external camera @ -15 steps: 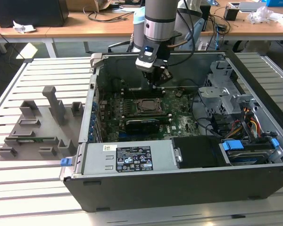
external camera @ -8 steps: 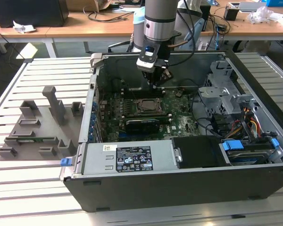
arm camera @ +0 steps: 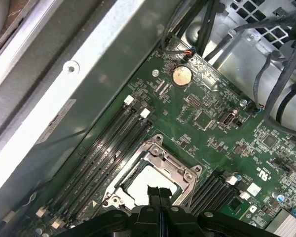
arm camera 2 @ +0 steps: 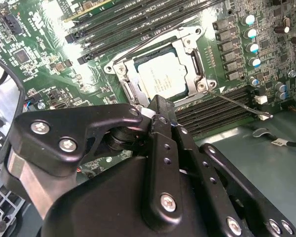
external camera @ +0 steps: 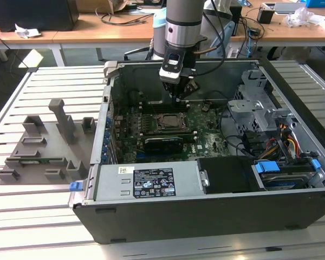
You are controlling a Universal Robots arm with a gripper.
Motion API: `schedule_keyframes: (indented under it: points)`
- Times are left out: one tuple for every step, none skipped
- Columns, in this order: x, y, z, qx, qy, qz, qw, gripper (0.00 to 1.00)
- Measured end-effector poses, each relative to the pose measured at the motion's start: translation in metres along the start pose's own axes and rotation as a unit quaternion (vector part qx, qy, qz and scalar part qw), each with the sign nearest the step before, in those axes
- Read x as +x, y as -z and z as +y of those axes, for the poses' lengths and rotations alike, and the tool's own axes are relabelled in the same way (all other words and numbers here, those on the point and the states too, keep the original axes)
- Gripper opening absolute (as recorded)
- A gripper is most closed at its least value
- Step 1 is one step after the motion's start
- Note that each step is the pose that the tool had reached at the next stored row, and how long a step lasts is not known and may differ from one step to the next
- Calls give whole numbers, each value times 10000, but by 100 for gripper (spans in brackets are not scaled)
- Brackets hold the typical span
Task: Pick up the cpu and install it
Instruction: 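Install the first cpu locking lever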
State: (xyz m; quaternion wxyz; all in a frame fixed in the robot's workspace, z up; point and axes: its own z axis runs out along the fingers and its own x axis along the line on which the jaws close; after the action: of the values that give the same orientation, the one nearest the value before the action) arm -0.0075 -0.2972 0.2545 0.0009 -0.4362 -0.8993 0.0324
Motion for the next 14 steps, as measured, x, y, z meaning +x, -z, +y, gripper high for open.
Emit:
schedule_keyframes:
  points:
    - [0, 0, 0, -1, 26, -2, 10000, 11]
    - [0, 0, 0, -1, 49, -3, 10000, 11]
    - [0, 0, 0, -3, 87, -5, 10000, 11]
    - [0, 0, 0, -3, 108, -6, 9999, 11]
    - [0, 0, 0, -4, 145, -9, 9999, 11]
    - [0, 0, 0, -6, 202, -12, 9998, 11]
    - [0, 0, 0, -7, 240, -14, 9997, 11]
    - [0, 0, 0, -8, 280, -17, 9996, 11]
    - [0, 0, 0, -9, 329, -19, 9995, 11]
    - [0, 0, 0, -10, 383, -23, 9993, 11]
    - [0, 0, 0, -11, 423, -25, 9991, 11]
    - [0, 0, 0, -12, 451, -26, 9990, 11]
    - [0, 0, 0, -13, 486, -29, 9988, 11]
    - [0, 0, 0, -14, 515, -30, 9987, 11]
